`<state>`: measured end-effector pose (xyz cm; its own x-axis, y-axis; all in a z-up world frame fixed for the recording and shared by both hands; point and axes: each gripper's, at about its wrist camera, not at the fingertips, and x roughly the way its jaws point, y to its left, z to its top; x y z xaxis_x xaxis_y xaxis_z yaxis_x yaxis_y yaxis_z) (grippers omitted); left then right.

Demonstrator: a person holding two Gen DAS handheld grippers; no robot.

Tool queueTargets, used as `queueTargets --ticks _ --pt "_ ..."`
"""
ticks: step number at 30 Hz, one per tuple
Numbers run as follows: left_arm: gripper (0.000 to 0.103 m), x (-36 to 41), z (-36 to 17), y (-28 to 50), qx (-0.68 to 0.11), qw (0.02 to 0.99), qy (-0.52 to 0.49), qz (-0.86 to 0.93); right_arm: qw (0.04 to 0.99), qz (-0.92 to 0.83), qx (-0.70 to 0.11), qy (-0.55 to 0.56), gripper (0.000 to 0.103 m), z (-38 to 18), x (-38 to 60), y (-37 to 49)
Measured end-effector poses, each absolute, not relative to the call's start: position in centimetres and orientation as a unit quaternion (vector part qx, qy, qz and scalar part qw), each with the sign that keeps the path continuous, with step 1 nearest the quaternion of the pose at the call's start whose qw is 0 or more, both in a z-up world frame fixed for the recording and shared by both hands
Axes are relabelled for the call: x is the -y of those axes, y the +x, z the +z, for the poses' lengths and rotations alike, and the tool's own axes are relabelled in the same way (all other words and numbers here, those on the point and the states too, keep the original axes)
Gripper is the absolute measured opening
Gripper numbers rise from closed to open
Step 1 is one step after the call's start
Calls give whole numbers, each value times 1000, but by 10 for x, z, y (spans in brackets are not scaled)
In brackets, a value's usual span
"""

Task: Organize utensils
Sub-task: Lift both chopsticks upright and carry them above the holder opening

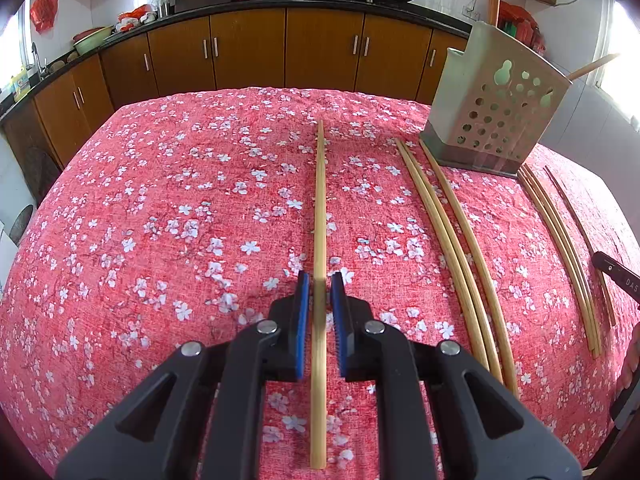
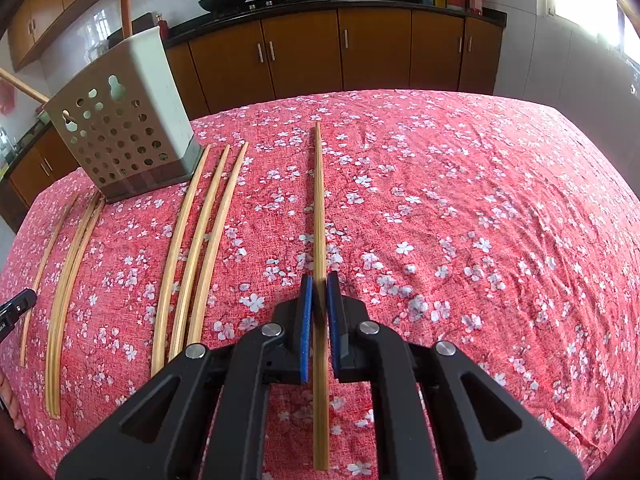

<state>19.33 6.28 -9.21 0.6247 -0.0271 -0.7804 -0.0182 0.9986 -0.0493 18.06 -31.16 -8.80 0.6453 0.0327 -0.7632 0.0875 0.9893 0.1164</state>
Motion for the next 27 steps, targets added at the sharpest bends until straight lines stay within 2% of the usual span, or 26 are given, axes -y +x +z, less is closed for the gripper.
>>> queueTargets --ticks 10,22,27 --pt "19 -60 -92 194 -433 901 -22 -8 904 -16 -422 69 9 -88 311 181" --pt "19 -60 -92 194 -434 901 -22 -9 904 -22 -423 60 9 -87 308 180" --pt "16 -59 -92 189 -434 901 -13 -8 904 -18 -423 67 9 -88 309 178"
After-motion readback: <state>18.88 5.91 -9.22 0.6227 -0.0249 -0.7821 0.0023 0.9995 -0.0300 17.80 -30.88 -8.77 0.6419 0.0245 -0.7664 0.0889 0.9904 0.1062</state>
